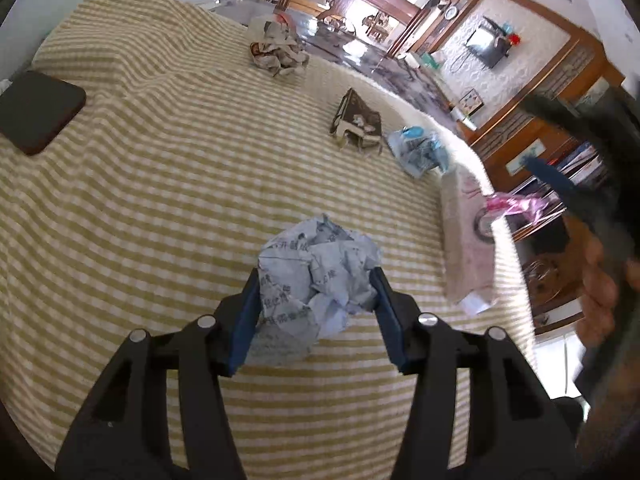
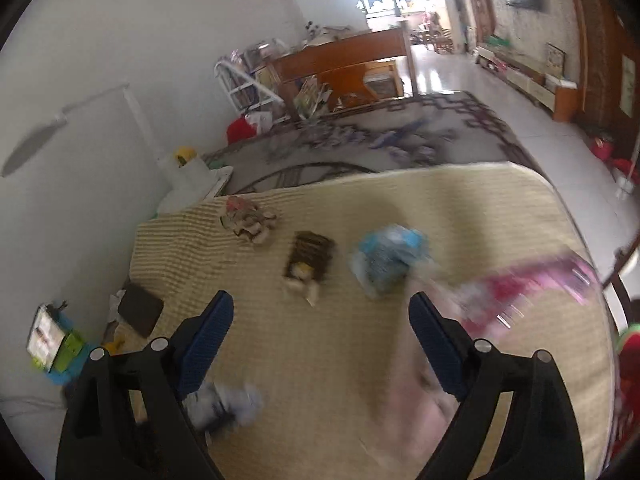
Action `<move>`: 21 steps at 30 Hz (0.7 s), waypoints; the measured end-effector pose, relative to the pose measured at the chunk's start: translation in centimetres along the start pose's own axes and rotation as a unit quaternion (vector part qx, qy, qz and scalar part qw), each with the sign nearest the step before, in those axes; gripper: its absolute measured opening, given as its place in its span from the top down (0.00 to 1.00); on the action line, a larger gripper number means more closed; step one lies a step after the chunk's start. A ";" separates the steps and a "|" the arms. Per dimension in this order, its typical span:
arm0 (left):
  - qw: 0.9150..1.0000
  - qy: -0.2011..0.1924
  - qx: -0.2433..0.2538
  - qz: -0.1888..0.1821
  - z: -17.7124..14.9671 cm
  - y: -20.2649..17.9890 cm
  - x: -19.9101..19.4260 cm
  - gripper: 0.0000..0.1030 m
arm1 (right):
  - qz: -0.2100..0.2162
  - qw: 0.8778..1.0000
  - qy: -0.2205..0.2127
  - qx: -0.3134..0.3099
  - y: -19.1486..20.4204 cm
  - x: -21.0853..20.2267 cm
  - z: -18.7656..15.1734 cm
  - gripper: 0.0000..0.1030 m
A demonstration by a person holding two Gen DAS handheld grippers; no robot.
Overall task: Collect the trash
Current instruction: 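Grasp the crumpled light blue paper with the left tool while the right tool reaches brown paper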
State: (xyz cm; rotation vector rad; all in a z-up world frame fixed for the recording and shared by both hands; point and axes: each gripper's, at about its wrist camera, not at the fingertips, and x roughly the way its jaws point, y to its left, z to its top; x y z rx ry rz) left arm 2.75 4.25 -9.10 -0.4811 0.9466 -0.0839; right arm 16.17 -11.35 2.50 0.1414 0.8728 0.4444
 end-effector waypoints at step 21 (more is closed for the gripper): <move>0.991 0.005 -0.129 -0.041 0.7 4.4 -0.9 0.49 | -0.071 0.967 0.136 -0.203 13.2 23.7 5.6 0.51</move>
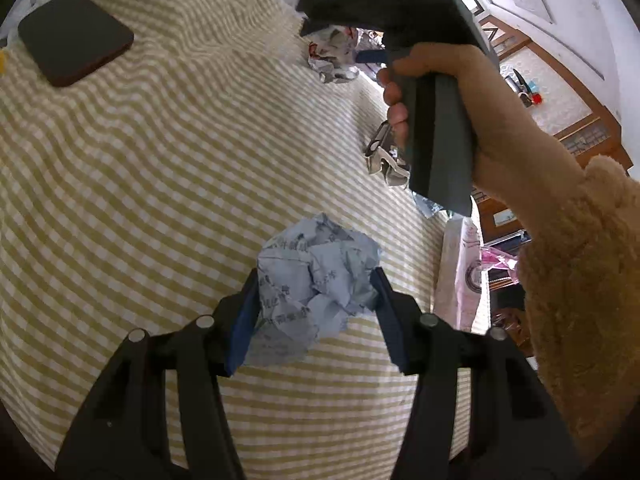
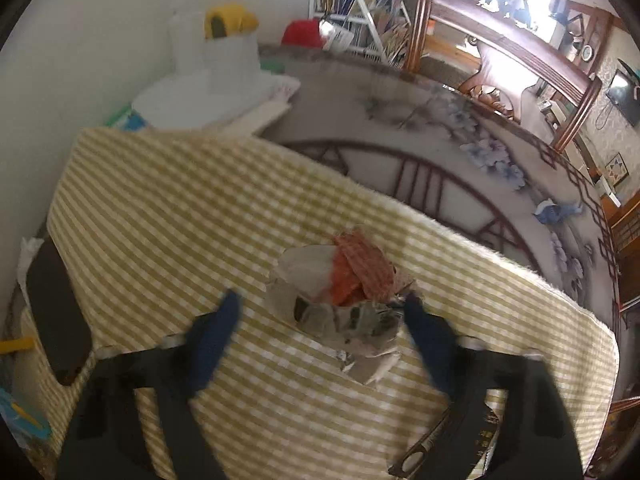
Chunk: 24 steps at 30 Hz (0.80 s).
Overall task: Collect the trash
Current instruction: 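Grasp the crumpled light blue paper with the left tool while the right tool reaches brown paper, then close the right tool on the crumpled brown-red paper and lift it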
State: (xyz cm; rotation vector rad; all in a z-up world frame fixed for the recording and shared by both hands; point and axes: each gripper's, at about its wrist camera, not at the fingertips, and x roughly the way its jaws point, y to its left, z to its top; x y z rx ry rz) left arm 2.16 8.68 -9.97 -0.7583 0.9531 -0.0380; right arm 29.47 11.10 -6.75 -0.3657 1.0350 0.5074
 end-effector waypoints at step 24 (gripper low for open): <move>0.998 -0.020 0.045 0.036 -0.3 -2.2 1.1 0.49 | 0.045 0.987 -0.116 0.102 -8.2 -21.0 -20.3 0.70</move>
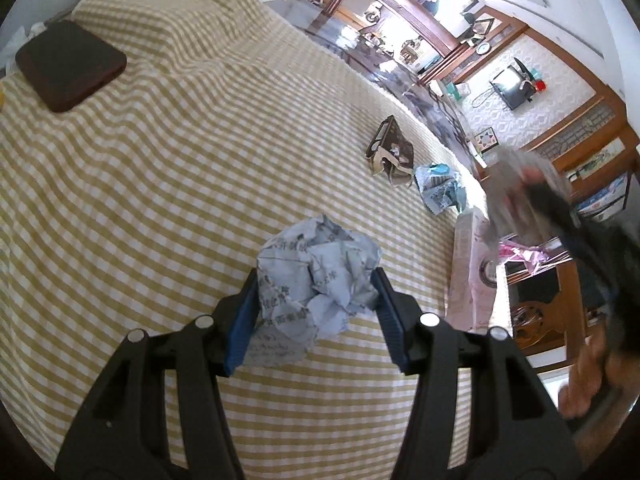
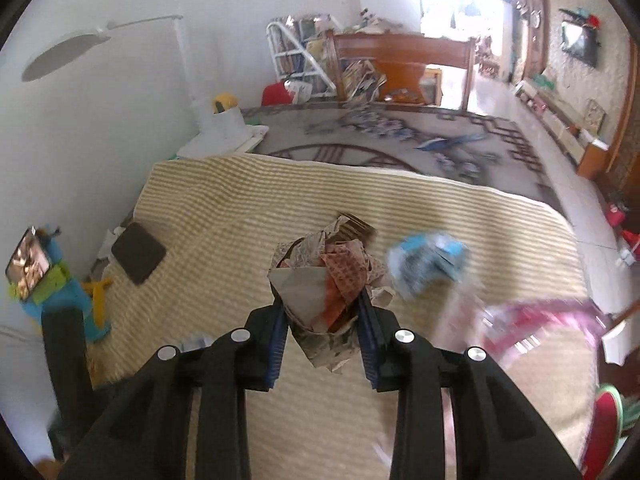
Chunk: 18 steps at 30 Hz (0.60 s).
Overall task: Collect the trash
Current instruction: 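Close the right tool on the crumpled brown-red paper and lift it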
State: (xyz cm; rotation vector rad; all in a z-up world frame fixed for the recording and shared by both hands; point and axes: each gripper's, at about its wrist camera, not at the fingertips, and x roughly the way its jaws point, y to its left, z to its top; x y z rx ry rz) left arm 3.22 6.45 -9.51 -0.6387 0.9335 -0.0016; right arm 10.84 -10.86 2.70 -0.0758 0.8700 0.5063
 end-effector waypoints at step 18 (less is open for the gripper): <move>0.998 -0.026 0.060 -0.005 -0.4 -2.1 -0.2 0.49 | -0.026 0.998 -0.001 0.066 -4.5 -6.6 -9.3 0.69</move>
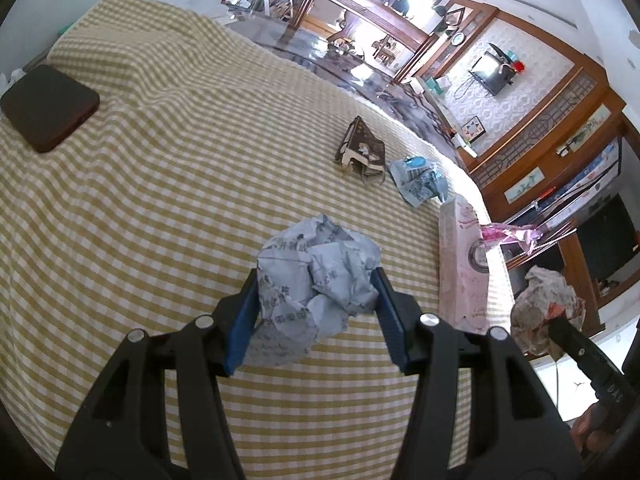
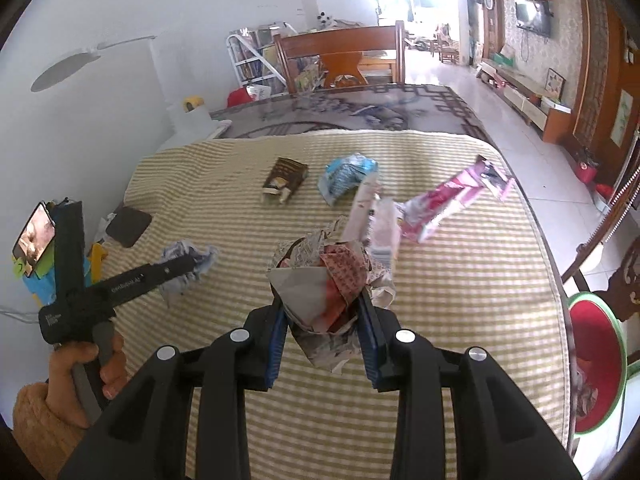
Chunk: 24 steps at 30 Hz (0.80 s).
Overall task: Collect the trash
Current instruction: 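Close the right tool on the crumpled brown-red paper and lift it, then carry the blue paper with the left tool while the right tool carries brown-red paper to the bin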
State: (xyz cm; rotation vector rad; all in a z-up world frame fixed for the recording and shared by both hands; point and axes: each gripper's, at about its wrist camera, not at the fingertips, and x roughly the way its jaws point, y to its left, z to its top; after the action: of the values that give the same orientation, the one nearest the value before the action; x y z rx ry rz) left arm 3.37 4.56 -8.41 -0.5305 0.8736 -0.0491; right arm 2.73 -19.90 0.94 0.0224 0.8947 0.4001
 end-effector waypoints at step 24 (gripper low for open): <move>0.999 -0.023 0.043 -0.004 -0.3 -1.5 -0.7 0.49 | -0.014 0.999 -0.012 0.037 -4.6 -1.9 -1.0 0.69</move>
State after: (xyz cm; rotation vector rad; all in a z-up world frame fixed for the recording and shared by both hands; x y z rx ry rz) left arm 2.94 3.25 -7.37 -0.4534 0.8211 -0.0807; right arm 2.46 -24.96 0.86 0.0833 0.8858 0.3404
